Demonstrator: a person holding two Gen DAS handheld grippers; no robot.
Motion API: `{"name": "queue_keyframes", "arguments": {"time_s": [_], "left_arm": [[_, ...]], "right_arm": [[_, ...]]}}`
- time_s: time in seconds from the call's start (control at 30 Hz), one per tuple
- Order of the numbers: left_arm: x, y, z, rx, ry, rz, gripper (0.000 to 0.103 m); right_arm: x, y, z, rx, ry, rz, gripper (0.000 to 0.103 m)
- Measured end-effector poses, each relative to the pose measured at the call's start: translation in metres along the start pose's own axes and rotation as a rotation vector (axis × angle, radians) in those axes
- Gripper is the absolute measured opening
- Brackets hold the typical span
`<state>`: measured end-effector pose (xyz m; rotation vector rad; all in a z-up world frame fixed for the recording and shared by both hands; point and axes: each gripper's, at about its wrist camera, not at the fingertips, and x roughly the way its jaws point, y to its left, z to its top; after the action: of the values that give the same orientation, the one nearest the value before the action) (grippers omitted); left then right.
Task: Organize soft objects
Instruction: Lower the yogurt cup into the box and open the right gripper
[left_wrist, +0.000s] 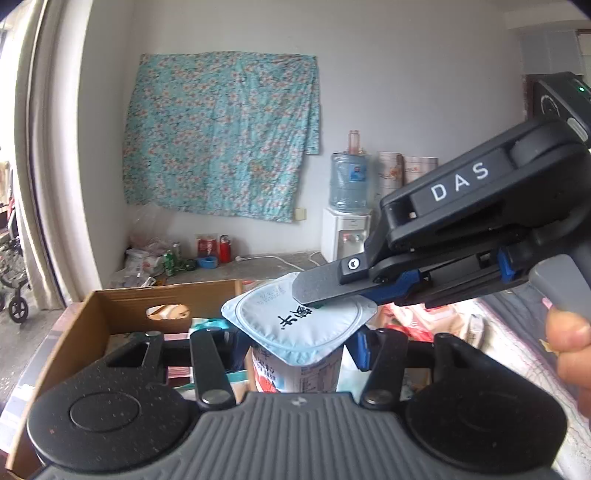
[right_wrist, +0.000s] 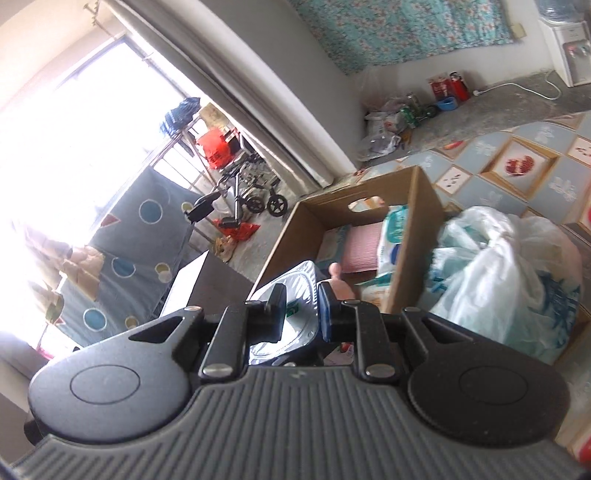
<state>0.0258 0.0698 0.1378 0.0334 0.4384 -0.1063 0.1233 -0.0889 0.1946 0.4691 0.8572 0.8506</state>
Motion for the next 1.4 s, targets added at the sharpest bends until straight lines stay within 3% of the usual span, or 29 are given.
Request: {"name": "queue_keyframes", "arguments": {"time_s": [0.07,0.17,0.3,0.47,0.77,1.03,1.3,1.4], "left_arm": [[0.002,0.027,0.003,-0.015,0.032,0.031,0.054],[0.014,0.072,0.001,-0.075,0.148,0.053,0.055],[0.049,0.129,-0.018,-0.229,0.373,0.001,0.054],[0.086,0.177,-0.05,-0.387,0.636,-0.067,0.054],[0.115,0.177,-0.089,-0.312,0.896,-0.111,0.055],[0.107,0.204,-0.084,-0.295,0.929,-0.044,0.055],[0.101,0.199,-0.087,-0.251,0.918,-0.067,0.055],[0.101,0.193,-0.086,-0.229,0.919,-0.096,0.066]], "right_arm": [[0.037,0.022,0.009,-0.029,0.065,0.01,0.019],[0.091,0.035,0.016,-0.018,0.184,0.002,0.02],[0.163,0.036,0.01,0.019,0.371,-0.048,0.022],[0.22,0.022,-0.009,0.07,0.536,-0.119,0.023],[0.261,-0.003,-0.028,0.116,0.694,-0.186,0.026],[0.274,-0.003,-0.036,0.188,0.674,-0.052,0.026],[0.273,-0.001,-0.038,0.148,0.682,-0.075,0.026],[0.271,-0.002,-0.039,0.141,0.685,-0.087,0.027]]}}
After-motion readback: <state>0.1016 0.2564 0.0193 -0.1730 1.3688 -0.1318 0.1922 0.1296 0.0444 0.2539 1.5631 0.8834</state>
